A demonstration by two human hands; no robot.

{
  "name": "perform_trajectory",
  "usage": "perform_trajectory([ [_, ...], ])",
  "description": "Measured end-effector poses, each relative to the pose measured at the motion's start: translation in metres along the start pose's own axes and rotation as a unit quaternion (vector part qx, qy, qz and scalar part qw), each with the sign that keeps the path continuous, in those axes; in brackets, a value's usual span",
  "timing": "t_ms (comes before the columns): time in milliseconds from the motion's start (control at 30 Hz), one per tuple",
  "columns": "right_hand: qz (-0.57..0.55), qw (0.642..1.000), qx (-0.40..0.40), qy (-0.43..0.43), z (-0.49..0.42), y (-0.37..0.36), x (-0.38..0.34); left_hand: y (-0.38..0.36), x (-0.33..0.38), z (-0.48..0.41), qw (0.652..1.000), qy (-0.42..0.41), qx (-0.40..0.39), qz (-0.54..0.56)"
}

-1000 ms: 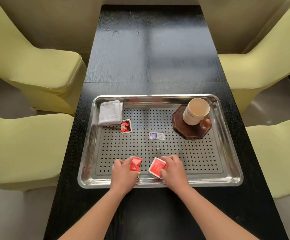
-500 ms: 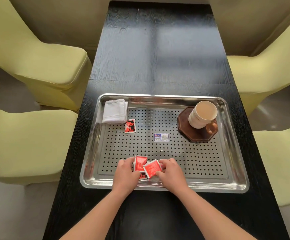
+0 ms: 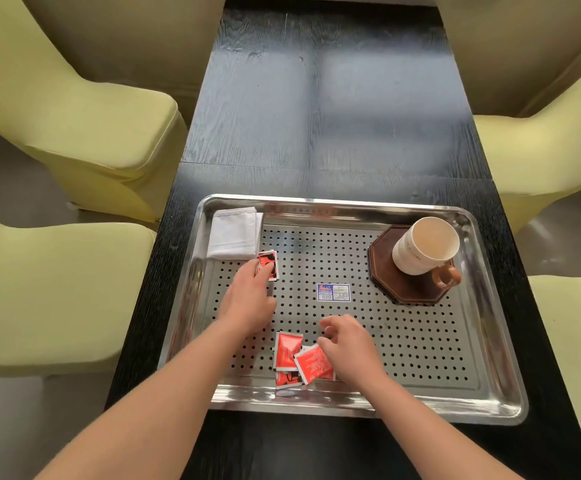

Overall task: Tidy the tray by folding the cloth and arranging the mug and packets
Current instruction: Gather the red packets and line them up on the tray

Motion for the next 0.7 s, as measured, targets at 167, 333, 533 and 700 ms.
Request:
perform_trajectory([
  [167, -0.018, 1.0, 0.004, 0.006, -0.011, -0.001, -0.006, -0.011, 0.008, -0.018, 0.979, -0.044, -0.066, -0.189],
  [333, -0.017, 1.0, 0.004, 0.003, -0.014, -0.001, -0.011, -0.017, 0.006, 0.003, 0.981, -0.065, -0.059, -0.171],
  [533, 0.003, 1.0, -0.008, 0.018, -0.007, -0.004, -0.011, -0.027, -0.005, 0.039, 0.985, -0.082, -0.089, -0.121],
  [700, 0.001, 0.999, -0.018, 0.029, 0.0, 0.004, -0.003, -0.019, -0.024, 0.063, 0.988, -0.065, -0.087, -0.107],
])
Point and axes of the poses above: each hand's wrist, its own z-axis away from the middle knuckle, its own y-axis out of the back of the hand, x = y × z, the point moved 6 cm from there along -z, towards the middle knuckle, and after that the axes turned 9 degrees about z, right-handed, at the moved point
